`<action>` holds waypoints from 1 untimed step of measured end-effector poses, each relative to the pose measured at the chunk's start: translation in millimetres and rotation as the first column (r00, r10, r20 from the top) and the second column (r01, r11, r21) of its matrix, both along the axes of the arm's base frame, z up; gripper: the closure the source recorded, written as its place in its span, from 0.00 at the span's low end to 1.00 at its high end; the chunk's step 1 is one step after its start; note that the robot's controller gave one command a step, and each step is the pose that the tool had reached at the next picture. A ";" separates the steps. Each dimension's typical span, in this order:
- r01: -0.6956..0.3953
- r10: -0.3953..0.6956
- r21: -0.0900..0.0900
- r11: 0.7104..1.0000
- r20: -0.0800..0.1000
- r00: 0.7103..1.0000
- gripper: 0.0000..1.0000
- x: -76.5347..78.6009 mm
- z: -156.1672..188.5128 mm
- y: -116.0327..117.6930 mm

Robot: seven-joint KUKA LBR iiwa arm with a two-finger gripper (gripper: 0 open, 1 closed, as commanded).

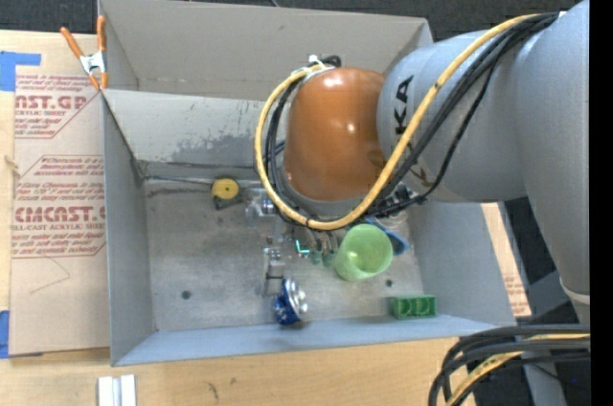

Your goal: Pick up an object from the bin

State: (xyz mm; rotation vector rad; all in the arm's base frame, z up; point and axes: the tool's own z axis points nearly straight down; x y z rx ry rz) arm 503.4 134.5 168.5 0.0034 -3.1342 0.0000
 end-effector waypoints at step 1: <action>-0.176 0.176 -0.001 0.984 0.001 0.984 0.00 -3.7 -92.7 -63.6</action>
Offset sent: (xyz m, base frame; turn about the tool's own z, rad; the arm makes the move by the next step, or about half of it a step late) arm -0.0018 -0.0617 -0.0891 -0.1792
